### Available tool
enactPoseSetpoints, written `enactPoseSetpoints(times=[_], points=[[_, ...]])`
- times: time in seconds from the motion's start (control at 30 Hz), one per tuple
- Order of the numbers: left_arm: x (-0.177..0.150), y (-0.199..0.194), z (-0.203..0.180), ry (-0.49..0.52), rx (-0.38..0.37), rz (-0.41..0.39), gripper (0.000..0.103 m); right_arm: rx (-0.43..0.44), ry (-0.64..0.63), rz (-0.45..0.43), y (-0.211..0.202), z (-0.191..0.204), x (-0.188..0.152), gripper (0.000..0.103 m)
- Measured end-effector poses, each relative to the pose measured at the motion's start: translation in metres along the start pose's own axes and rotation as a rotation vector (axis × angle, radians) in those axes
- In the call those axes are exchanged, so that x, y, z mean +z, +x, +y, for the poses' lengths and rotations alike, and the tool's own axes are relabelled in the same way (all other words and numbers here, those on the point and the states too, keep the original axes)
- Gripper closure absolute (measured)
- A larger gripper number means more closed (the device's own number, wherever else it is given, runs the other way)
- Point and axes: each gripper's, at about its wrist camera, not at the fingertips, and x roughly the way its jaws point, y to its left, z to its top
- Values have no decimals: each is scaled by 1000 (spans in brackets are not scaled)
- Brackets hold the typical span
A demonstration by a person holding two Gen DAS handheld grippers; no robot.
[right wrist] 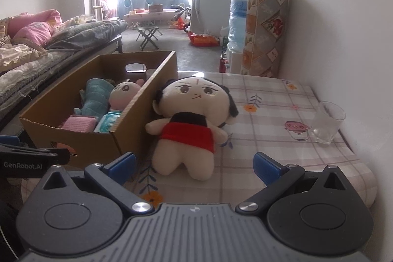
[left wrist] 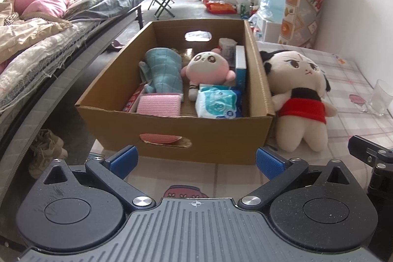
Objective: Organize soft objects
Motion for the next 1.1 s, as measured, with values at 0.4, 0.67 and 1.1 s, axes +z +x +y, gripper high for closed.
enactPoseSetpoints(times=[0.4,0.67,1.1], points=[[-1,4,15,-20,36,6,0,19,-50,8,7,27,2,0],[0,4,19,-20,44,3,0,28,-42,11,9,31,3,0],[-1,5,17,-6,47,7,0,35,-39,14,12,30,3,0]])
